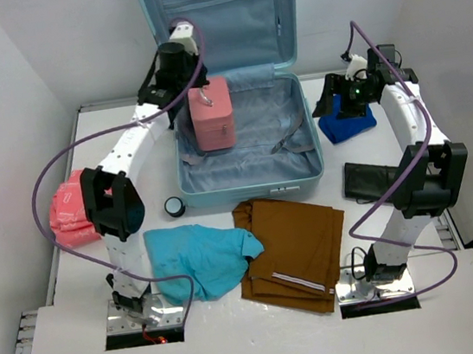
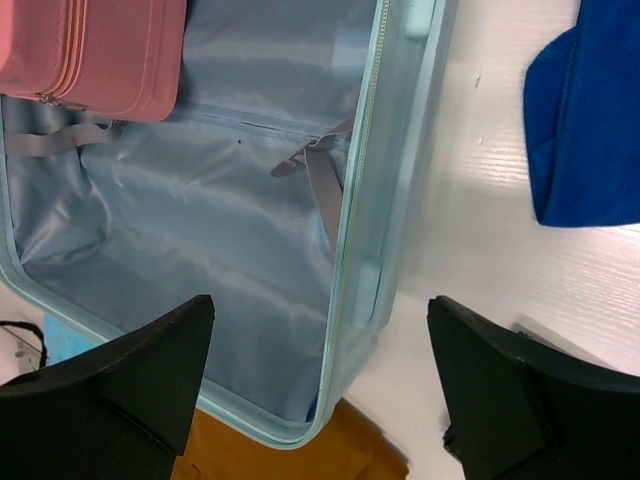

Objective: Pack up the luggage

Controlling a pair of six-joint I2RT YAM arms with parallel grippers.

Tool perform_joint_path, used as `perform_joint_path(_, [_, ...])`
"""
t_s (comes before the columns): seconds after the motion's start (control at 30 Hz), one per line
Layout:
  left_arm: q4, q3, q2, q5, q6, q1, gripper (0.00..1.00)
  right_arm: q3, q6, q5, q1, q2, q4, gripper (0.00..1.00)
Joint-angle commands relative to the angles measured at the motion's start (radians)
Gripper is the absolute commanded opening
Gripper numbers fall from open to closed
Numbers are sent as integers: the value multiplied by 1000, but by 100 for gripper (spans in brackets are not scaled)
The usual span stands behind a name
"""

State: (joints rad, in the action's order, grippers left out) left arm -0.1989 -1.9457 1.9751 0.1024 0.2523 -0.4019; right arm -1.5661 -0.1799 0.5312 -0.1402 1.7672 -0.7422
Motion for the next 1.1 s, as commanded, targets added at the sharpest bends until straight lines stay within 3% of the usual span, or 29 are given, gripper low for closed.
perform_joint_path(0.0, [48, 7, 48, -240, 191, 112, 0, -29, 14, 19, 10, -3, 7, 87])
perform_joint_path(0.23, [180, 83, 103, -438, 340, 181, 0, -25, 22, 41, 8, -2, 1, 86])
perform_joint_path(0.5, [246, 77, 116, -487, 381, 199, 0, -11, 40, 39, 11, -3, -5, 86])
perform_joint_path(0.63, [222, 56, 91, -413, 372, 199, 0, -9, 39, 44, 14, -2, -2, 86])
perform_joint_path(0.8, [176, 47, 57, -222, 372, 199, 0, -14, 37, 41, 17, 3, 1, 86])
perform_joint_path(1.07, [363, 65, 57, -559, 449, 221, 0, -15, 43, 36, 28, 11, -2, 86])
